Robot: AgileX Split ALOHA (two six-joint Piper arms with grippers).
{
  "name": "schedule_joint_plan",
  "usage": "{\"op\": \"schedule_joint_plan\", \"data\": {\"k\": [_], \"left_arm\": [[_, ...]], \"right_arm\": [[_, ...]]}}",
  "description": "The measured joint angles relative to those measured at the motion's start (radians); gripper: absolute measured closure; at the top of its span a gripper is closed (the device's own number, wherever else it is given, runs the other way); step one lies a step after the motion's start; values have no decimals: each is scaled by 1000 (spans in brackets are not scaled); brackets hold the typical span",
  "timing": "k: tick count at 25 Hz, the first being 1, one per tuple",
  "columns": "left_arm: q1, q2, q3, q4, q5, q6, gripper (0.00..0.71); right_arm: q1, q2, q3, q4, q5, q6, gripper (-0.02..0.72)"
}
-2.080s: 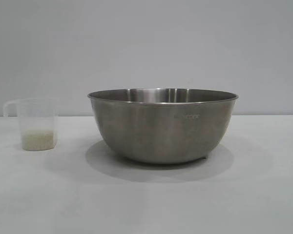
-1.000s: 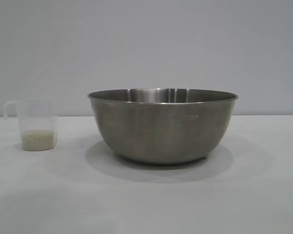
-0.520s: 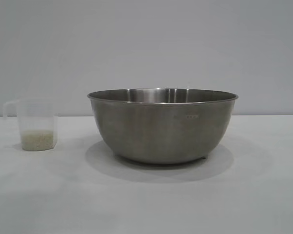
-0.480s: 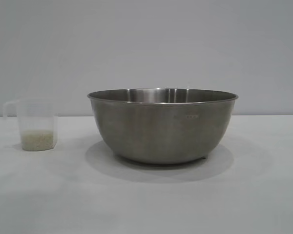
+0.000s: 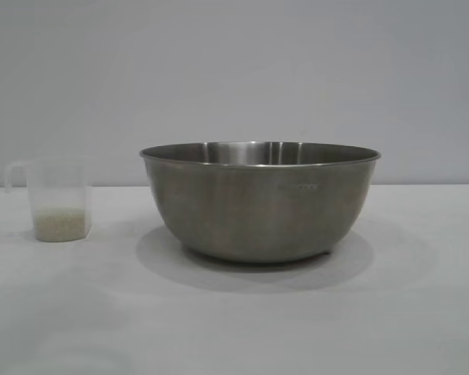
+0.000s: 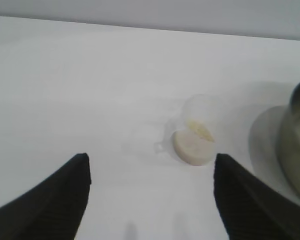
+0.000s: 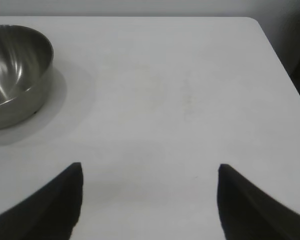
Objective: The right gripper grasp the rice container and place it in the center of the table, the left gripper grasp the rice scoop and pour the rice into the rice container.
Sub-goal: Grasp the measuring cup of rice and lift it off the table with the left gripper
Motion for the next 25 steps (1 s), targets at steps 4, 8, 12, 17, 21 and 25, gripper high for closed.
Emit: {"op": "schedule_joint_plan", "data": {"k": [4, 8, 12, 17, 21, 25], "left_arm": [[-128, 58, 36, 48, -105, -11, 242], [-220, 79, 82, 50, -228, -13, 242], [-246, 83, 142, 65, -330, -52, 242], [-248, 122, 215, 178, -506, -177, 242], [-248, 221, 224, 282, -625, -274, 242], [-249, 385, 224, 336, -784, -343, 242]], "right_arm": [[0, 0, 0, 0, 0, 0, 225], [0, 0, 0, 0, 0, 0, 225], [0, 0, 0, 0, 0, 0, 225], [0, 0, 0, 0, 0, 0, 225], [0, 0, 0, 0, 0, 0, 225], [0, 0, 0, 0, 0, 0, 225]]}}
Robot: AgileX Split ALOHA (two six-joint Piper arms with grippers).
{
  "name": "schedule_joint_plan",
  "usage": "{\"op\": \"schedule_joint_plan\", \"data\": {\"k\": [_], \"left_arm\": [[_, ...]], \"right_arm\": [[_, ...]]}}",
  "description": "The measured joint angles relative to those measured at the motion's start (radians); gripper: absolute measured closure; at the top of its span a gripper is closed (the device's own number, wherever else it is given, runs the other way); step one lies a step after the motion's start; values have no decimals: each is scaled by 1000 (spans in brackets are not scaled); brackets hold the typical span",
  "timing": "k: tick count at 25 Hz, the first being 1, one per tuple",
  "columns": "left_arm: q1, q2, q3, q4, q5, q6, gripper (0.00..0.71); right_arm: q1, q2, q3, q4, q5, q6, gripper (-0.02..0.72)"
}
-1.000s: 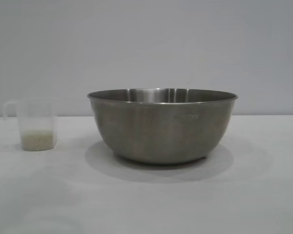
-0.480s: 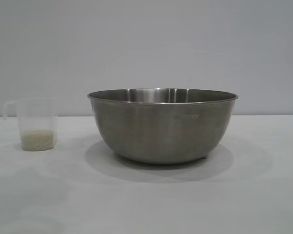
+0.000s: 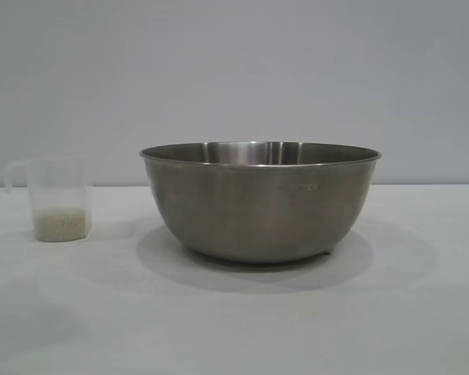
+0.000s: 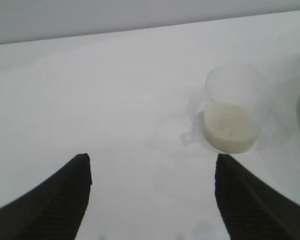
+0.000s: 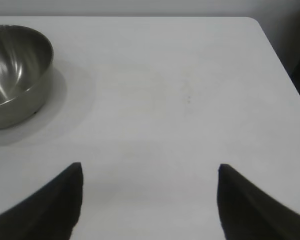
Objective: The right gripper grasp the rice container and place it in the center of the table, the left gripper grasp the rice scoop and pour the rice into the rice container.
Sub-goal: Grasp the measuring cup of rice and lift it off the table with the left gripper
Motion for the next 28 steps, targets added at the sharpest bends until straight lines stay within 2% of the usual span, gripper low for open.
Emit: {"op": "schedule_joint_plan", "data": {"k": [3, 7, 18, 24, 25, 28], "left_arm": [[0, 140, 0, 6, -133, -52, 242], [0, 278, -8, 28, -172, -89, 242], [0, 295, -37, 47, -178, -85, 242], [0, 297, -88, 47, -178, -67, 513], [0, 297, -98, 47, -178, -52, 531], [0, 299, -123, 47, -178, -10, 517]], "right_arm": [[0, 0, 0, 0, 0, 0, 225], [0, 0, 0, 2, 0, 0, 225], [0, 0, 0, 2, 0, 0, 225], [0, 0, 0, 2, 0, 0, 225], [0, 0, 0, 2, 0, 0, 225], [0, 0, 0, 2, 0, 0, 225]]}}
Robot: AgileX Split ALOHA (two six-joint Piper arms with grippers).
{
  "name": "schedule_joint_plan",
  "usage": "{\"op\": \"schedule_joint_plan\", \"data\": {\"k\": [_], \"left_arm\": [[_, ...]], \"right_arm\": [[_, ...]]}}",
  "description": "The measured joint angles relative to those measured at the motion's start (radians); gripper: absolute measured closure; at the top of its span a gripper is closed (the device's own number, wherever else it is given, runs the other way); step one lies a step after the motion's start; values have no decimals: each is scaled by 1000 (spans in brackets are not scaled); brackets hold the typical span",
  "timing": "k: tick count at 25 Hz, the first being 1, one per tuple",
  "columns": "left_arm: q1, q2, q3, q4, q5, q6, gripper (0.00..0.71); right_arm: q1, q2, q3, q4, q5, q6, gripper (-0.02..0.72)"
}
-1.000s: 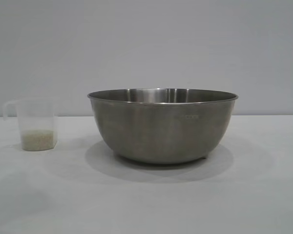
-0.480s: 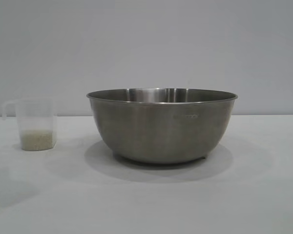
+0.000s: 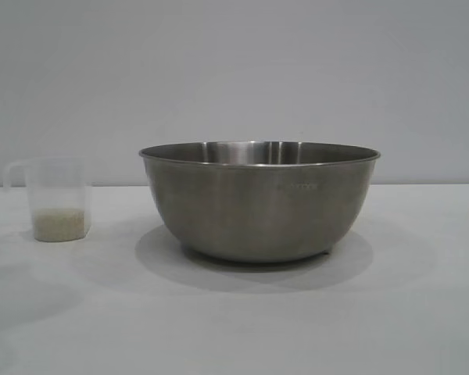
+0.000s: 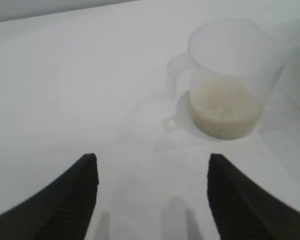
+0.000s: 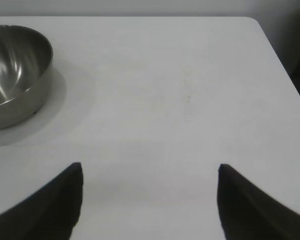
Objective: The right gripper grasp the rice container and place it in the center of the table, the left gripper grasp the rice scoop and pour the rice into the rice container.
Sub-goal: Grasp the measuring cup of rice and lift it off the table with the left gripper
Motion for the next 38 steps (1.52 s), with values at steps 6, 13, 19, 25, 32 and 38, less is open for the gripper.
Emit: {"op": "schedule_joint_plan", "data": {"k": [6, 13, 19, 25, 32, 38], "left_arm": [[0, 49, -46, -8, -1, 34, 461], [0, 153, -105, -21, -1, 48, 461], [0, 209, -164, -25, -1, 48, 461], [0, 242, -203, -49, -1, 69, 461], [0, 282, -243, -71, -1, 104, 461], [8, 298, -282, -70, -1, 112, 461]], "right_arm": [[0, 0, 0, 0, 0, 0, 225], [0, 0, 0, 0, 0, 0, 225], [0, 0, 0, 0, 0, 0, 225], [0, 0, 0, 0, 0, 0, 225], [0, 0, 0, 0, 0, 0, 225], [0, 0, 0, 0, 0, 0, 225]]}}
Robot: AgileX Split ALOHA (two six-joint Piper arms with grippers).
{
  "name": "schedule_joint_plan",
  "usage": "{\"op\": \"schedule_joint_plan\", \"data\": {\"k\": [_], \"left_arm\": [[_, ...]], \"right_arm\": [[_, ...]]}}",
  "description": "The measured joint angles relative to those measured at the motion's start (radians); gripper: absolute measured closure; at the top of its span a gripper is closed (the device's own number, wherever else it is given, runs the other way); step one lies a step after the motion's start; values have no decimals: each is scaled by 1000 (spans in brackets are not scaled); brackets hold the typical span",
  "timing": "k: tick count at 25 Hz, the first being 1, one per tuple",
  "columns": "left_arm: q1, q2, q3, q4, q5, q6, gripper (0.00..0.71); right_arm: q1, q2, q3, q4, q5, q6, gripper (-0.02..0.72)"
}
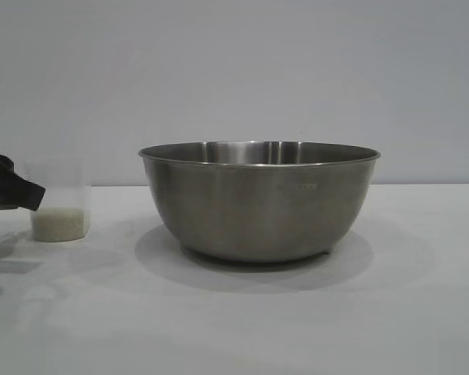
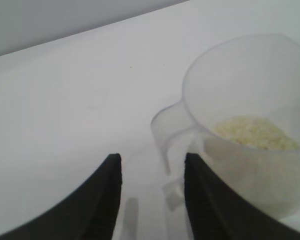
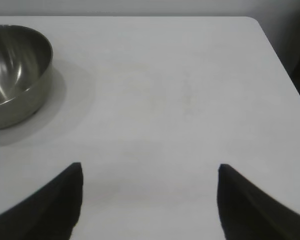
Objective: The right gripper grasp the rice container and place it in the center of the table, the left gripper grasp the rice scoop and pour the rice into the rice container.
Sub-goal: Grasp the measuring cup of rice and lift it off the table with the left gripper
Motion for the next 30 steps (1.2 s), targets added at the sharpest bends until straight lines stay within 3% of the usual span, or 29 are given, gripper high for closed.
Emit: {"op": "schedule_joint_plan", "data": {"k": [3, 8, 9, 12, 13, 22, 30], "left_arm": [[33, 0, -15, 38, 0, 0, 461], [130, 11, -41, 222, 0, -8, 461], [145, 19, -53, 259, 0, -15, 534], [181, 36, -83, 341, 0, -34, 660], [182, 40, -90, 360, 0, -34, 710], [185, 39, -115, 453, 2, -38, 710], [187, -78, -166, 521, 8, -38, 710]], "right_arm": [[0, 0, 0, 0, 0, 0, 225], [0, 0, 0, 0, 0, 0, 225], [0, 0, 0, 0, 0, 0, 225], [0, 0, 0, 0, 0, 0, 225], [0, 0, 0, 0, 0, 0, 225], [0, 0, 0, 0, 0, 0, 225], [0, 0, 0, 0, 0, 0, 225]]}}
